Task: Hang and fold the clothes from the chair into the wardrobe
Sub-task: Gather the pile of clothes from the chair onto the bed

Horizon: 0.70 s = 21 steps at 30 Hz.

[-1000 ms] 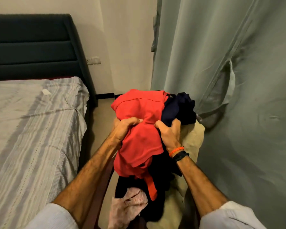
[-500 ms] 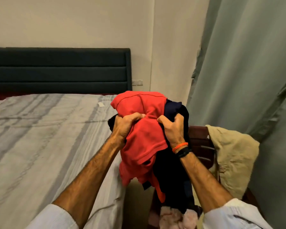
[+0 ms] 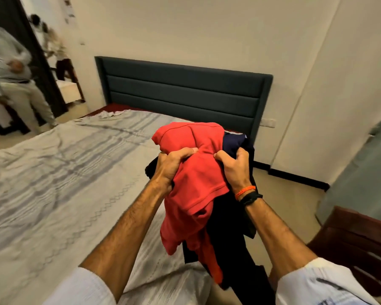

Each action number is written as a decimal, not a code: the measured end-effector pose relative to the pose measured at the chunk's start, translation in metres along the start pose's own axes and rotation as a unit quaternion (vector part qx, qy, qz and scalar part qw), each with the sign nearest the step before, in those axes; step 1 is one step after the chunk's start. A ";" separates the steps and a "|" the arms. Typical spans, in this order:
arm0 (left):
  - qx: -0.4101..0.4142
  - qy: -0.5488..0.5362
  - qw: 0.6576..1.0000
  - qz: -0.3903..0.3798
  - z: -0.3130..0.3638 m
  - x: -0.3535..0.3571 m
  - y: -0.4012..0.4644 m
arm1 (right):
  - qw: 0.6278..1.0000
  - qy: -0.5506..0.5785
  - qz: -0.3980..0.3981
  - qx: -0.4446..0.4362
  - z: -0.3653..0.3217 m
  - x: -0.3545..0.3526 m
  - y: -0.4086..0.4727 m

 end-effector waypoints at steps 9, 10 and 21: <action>0.063 0.021 0.994 0.088 0.031 -0.064 0.015 | 0.993 0.091 -0.068 -0.010 -0.009 0.066 0.024; 0.055 0.018 0.994 0.096 0.020 -0.074 0.020 | 0.993 0.097 -0.073 0.000 0.002 0.072 0.024; -0.349 0.204 0.908 0.105 -0.296 -0.226 0.002 | 0.838 -0.225 -0.356 0.346 0.259 0.138 -0.050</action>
Point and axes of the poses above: each hand's wrist, its own y-axis towards the middle knuckle, its own x-axis out of the palm, z = x × y, the point moved 7 cm from there along y, towards the middle knuckle, and after that the axes turned 11 degrees about -z, right-handed, at the moved point
